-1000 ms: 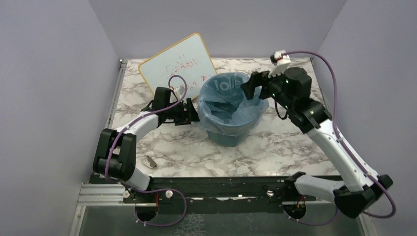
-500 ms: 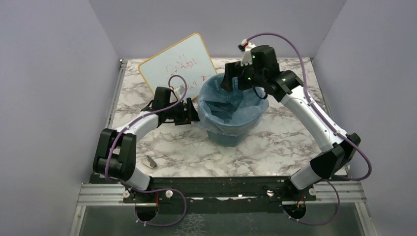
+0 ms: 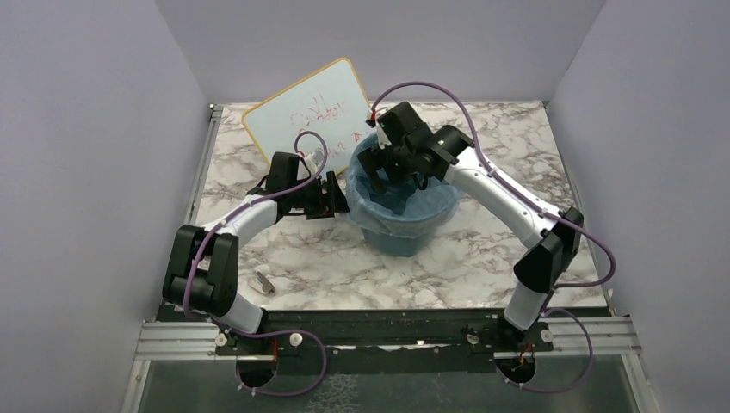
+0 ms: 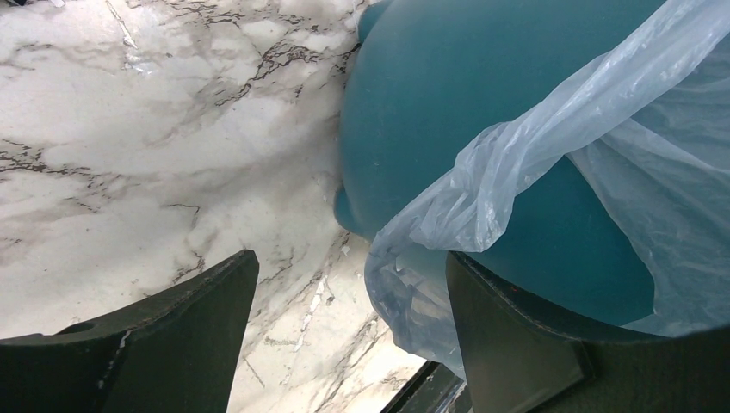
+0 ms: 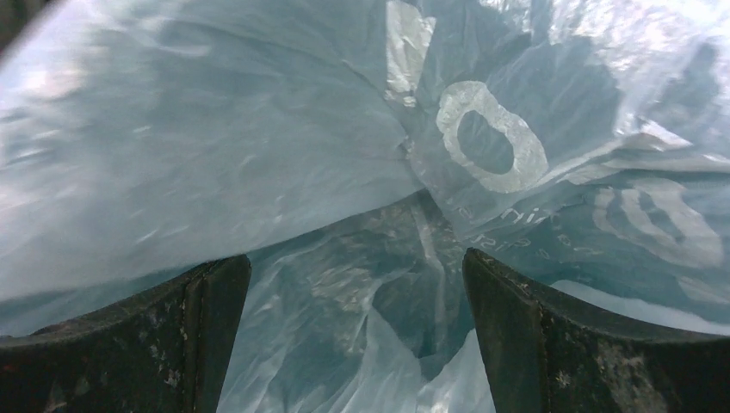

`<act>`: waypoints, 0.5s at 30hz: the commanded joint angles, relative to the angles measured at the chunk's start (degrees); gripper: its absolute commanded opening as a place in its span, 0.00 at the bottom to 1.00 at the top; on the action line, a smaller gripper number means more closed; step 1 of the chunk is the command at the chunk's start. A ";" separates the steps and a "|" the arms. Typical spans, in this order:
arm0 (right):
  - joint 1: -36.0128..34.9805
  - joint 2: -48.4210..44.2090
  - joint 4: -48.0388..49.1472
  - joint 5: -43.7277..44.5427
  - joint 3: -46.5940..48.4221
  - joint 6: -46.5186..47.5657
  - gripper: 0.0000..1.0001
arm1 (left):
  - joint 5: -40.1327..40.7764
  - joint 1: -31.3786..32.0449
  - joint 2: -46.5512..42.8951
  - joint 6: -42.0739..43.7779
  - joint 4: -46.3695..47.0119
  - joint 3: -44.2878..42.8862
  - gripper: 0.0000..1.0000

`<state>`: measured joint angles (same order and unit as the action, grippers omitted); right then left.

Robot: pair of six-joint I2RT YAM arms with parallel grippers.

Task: Put the trash bags into the trash bin
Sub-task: Place the trash bag in the trash bin.

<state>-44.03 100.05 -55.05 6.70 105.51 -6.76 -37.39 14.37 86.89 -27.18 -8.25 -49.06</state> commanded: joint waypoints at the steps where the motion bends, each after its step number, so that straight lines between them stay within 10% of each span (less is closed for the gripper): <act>1: -0.10 2.88 -3.18 4.96 0.06 0.88 1.00 | 0.76 0.13 -1.02 0.44 -0.05 -1.67 0.82; 15: -0.08 2.21 6.71 -2.83 -15.11 0.41 0.92 | 0.76 0.15 -1.20 0.72 -0.63 -1.82 0.82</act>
<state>-43.92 103.28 -53.10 5.69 91.72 -6.44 -37.26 14.37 86.89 -27.14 -9.10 -49.08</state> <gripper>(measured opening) 0.923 0.814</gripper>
